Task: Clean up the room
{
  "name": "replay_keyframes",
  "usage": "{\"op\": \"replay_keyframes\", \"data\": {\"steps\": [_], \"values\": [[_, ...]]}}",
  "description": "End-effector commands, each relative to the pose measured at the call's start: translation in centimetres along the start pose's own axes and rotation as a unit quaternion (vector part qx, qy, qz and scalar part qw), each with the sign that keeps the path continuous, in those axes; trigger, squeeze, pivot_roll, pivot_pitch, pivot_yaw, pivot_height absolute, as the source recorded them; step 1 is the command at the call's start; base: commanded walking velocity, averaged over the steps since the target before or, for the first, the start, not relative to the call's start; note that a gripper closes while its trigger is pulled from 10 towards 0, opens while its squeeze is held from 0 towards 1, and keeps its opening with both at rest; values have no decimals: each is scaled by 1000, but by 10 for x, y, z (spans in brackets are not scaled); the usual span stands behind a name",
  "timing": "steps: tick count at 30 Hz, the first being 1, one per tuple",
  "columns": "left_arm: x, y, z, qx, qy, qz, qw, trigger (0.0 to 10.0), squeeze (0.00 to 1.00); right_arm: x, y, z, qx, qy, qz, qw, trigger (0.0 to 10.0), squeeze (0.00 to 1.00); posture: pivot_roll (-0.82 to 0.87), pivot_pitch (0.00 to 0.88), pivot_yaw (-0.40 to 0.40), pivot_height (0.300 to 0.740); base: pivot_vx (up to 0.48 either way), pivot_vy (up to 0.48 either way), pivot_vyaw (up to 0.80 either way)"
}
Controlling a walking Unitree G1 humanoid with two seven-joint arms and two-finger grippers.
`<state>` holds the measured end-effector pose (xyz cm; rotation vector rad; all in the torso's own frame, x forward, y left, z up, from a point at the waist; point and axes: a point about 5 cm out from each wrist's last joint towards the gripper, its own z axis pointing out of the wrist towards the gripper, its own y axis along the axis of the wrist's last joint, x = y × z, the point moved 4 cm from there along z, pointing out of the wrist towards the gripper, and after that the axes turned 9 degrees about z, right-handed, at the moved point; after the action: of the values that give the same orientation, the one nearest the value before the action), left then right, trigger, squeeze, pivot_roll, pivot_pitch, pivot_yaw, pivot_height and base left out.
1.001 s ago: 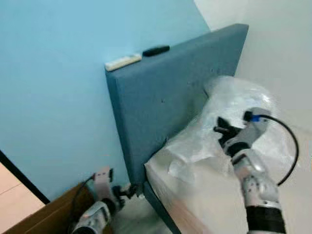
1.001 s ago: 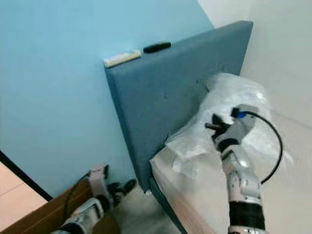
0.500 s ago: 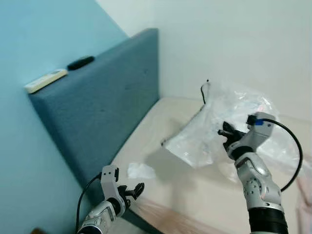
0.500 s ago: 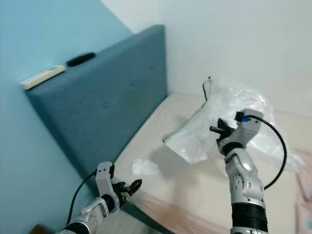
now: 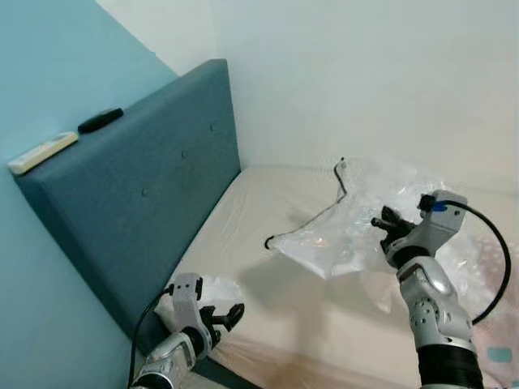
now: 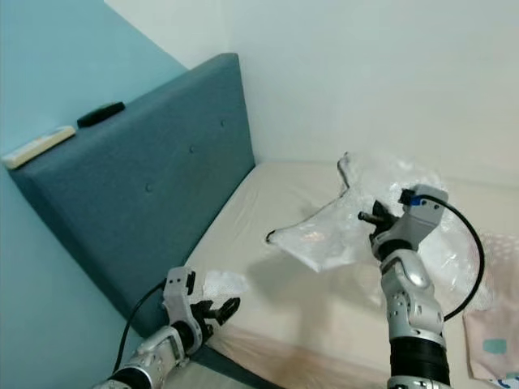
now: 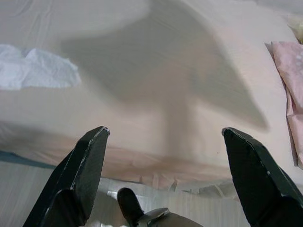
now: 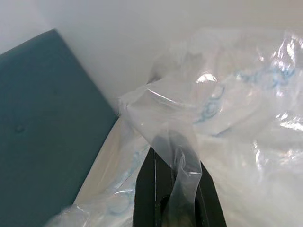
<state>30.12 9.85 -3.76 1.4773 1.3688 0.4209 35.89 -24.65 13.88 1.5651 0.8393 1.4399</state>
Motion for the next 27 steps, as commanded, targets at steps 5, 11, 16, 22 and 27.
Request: {"op": "replay_keyframes", "data": {"steps": [5,11,16,22,27], "values": [[7,3,-1,2,21,12,1000,10000,0,-4,2,1,-9,-11,-4,1000,10000,0,-185,0,71,728,283,0,0],[14,6,-1,3,42,14,999,10000,0,-6,2,0,-11,-16,-6,1000,10000,0,-188,0,75,728,0,0,0],[15,6,-1,5,45,21,999,10000,0,-8,0,-1,-9,-20,-10,1000,10000,0,-190,0,77,728,0,0,0],[13,7,0,4,44,26,999,10000,0,-17,-1,-2,-8,-41,-21,999,10000,0,-190,0,79,728,0,0,0],[-1,12,5,-5,8,35,999,10000,0,-41,1,-4,-7,-105,-39,994,10000,0,-186,0,78,728,0,0,0]]}}
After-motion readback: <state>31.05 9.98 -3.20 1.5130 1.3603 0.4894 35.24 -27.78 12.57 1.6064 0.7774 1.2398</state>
